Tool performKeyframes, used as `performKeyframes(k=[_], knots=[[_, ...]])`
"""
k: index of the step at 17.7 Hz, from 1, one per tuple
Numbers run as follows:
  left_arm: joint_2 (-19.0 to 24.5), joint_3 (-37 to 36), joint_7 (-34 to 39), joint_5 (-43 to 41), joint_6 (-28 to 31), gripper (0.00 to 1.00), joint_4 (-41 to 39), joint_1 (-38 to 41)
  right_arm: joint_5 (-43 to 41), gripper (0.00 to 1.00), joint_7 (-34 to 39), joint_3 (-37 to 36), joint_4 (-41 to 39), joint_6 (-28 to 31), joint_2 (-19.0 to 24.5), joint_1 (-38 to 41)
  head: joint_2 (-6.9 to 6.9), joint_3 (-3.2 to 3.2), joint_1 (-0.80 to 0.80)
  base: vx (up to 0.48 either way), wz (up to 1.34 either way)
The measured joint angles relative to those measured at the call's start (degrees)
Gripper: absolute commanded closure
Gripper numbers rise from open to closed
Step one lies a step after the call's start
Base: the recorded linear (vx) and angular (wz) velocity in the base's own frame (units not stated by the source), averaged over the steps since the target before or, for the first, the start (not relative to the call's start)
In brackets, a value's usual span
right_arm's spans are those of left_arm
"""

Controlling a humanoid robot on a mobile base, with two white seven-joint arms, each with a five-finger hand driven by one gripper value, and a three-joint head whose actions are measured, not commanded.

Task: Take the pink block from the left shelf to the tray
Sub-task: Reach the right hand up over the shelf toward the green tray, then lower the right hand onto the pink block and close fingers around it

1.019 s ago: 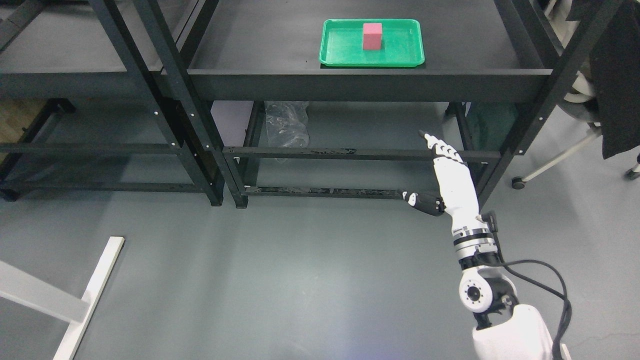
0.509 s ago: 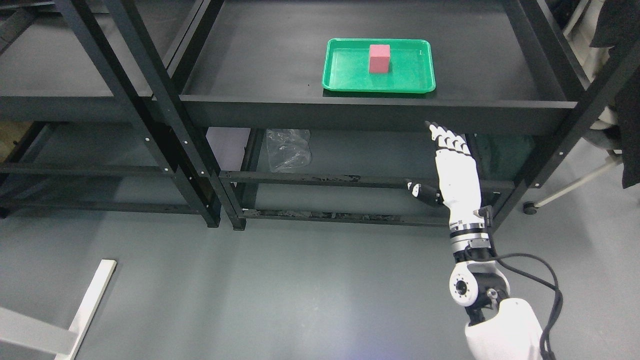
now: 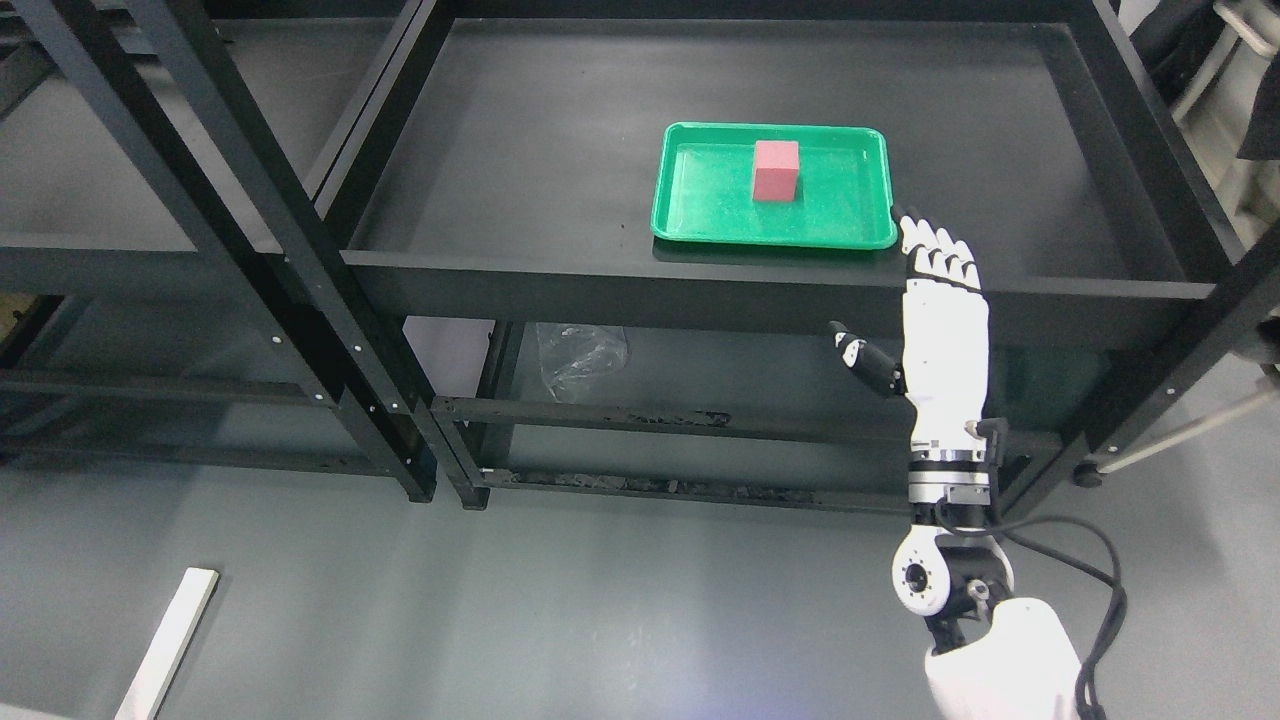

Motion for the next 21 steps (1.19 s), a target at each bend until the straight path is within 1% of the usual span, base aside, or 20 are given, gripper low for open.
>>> performKeyframes(k=[5,11,21], knots=[[0.0,0.0,0.0,0.0,0.0,0.0,0.0,0.0,-1.34,0.01,-0.2,0.42,-0.29,-0.35,0.0,0.0,0.0,0.0,0.0,0.248,0.03],[0.0,0.0,0.0,0.0,0.0,0.0,0.0,0.01,-1.97,0.01,8.07,0.78,-0.5,-0.46,0.0,-0.35,0.0,0.0,0.0,0.232,0.03],[0.0,0.01,0.0,0.0,0.0,0.0,0.0,0.0,-2.21,0.01,13.0,1.23,-0.52,-0.18,0.0,-0.72,0.0,0.0,0.0,0.194,-0.05]])
